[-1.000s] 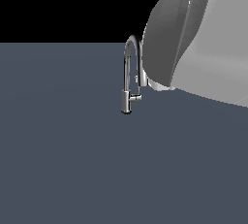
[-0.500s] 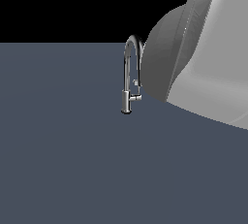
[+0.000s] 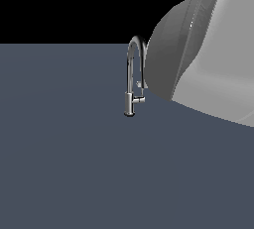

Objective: Turn on the faucet by rotating a designated handle.

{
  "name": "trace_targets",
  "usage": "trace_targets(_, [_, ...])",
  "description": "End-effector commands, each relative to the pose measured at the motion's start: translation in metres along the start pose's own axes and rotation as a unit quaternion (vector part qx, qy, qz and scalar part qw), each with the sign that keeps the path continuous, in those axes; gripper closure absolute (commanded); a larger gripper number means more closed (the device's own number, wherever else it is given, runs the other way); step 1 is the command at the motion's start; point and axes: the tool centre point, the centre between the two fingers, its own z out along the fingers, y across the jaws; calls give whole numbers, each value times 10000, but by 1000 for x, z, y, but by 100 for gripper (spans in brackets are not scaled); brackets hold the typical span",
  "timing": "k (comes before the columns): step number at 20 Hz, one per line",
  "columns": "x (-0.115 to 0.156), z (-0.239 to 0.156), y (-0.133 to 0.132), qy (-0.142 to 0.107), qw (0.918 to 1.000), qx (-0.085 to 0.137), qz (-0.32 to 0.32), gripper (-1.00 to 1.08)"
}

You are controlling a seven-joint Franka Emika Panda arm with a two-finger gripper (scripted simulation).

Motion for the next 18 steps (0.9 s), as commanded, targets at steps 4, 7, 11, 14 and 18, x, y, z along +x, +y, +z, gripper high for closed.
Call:
trace_targets(4, [-1, 0, 2, 1, 10000, 0, -1, 108])
trace_targets(7, [-1, 0, 3, 1, 10000, 0, -1, 108])
trace_targets(11, [-2, 0, 6, 1, 10000, 0, -1, 108])
trace_targets(14, [-2, 0, 8, 1, 10000, 0, -1, 108])
trace_targets(18, [-3, 0, 11, 1, 10000, 0, -1, 108])
